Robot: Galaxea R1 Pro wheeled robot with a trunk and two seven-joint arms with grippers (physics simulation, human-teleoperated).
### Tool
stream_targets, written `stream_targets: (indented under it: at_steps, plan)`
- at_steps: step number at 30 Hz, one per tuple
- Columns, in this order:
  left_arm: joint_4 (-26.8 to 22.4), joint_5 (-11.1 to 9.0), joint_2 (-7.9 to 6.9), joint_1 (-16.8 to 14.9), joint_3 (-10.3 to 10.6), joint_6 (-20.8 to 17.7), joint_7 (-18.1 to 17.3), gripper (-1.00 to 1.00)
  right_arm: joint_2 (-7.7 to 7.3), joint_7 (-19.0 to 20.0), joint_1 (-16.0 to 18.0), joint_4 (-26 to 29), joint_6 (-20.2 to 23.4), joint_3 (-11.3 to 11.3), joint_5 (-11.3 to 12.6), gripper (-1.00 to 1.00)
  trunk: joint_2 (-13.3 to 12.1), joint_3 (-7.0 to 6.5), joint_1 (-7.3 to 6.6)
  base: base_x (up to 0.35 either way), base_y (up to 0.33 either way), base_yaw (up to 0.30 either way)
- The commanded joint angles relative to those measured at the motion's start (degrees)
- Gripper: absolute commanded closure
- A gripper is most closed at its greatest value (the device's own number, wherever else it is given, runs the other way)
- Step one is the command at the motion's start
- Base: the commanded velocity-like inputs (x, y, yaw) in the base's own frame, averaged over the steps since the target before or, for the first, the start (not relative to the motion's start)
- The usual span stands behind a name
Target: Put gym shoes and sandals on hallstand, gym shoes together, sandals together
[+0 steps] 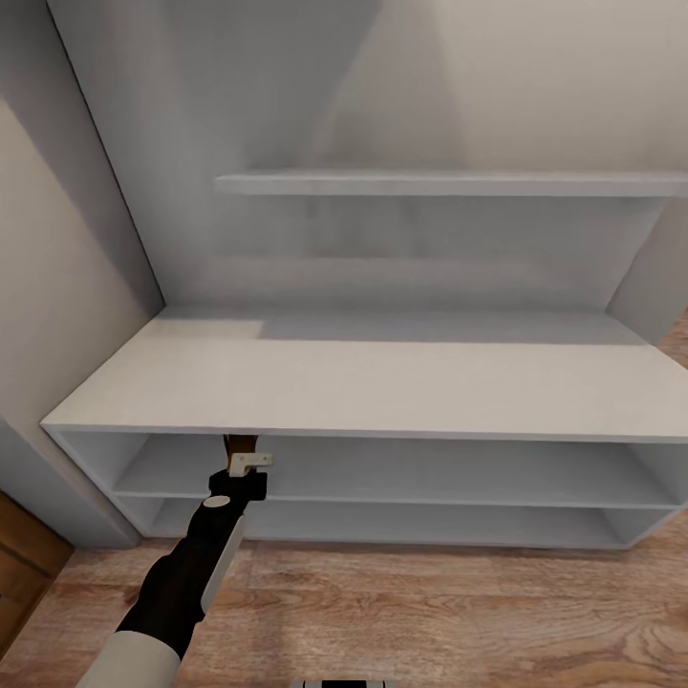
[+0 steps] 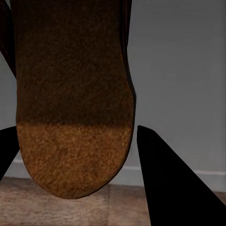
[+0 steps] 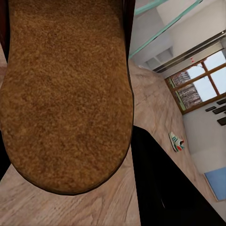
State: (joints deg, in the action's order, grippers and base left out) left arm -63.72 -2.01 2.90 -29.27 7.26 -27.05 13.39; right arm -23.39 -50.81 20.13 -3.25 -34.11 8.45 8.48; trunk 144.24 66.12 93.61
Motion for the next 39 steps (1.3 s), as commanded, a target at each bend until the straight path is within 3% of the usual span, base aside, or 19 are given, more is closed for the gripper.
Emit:
stream_targets:
  at_steps: [1,39]
  plan:
    - [0.00,0.07,0.00,0.00,0.00,-0.02,-0.11,1.00,0.00,0.01,0.00,0.00,-0.16,-0.01,0.13,1.00,0.00,0.00,0.00,0.031,0.000,0.000]
    - [1.74,0.07,0.00,0.00,-0.01,0.03,-0.11,1.00,-0.04,0.01,0.00,0.00,-0.16,-0.01,0.13,1.00,0.00,0.00,0.00,0.040,0.000,0.000]
